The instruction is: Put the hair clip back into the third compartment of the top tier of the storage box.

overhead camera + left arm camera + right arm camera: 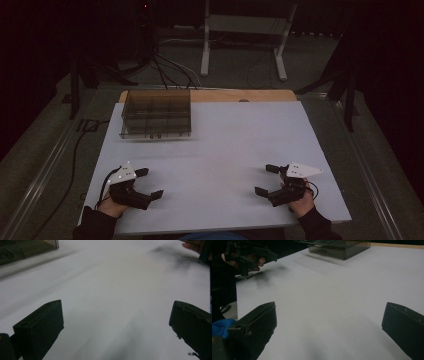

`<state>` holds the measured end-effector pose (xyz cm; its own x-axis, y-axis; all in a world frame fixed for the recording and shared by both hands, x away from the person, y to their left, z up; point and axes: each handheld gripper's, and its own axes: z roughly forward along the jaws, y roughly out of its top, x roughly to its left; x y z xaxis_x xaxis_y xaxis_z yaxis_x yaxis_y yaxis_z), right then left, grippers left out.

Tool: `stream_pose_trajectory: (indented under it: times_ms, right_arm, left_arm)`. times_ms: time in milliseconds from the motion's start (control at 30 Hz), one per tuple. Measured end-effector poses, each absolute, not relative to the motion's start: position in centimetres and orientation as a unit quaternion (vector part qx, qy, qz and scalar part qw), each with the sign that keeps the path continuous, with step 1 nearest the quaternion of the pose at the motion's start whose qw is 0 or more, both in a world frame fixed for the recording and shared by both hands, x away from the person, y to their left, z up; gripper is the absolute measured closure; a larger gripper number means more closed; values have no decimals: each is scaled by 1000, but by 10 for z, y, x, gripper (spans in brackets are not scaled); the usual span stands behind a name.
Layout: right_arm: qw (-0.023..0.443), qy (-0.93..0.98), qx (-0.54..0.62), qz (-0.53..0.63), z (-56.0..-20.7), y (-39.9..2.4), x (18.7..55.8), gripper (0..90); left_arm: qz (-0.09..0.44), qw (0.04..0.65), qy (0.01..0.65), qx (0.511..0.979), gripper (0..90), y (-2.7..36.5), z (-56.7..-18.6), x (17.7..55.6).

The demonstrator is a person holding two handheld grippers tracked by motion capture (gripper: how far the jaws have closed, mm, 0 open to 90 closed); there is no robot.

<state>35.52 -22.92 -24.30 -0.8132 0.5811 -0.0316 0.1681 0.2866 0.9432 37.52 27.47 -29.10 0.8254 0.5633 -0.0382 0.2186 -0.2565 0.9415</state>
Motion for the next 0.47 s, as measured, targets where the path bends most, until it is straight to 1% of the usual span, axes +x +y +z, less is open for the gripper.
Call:
stream_pose_trajectory:
  times_ms: [467]
  right_arm:
    - [187,781,242,545,-244,-228,357,0]
  left_arm:
    - [153,560,244,777,5,270,-291,376]
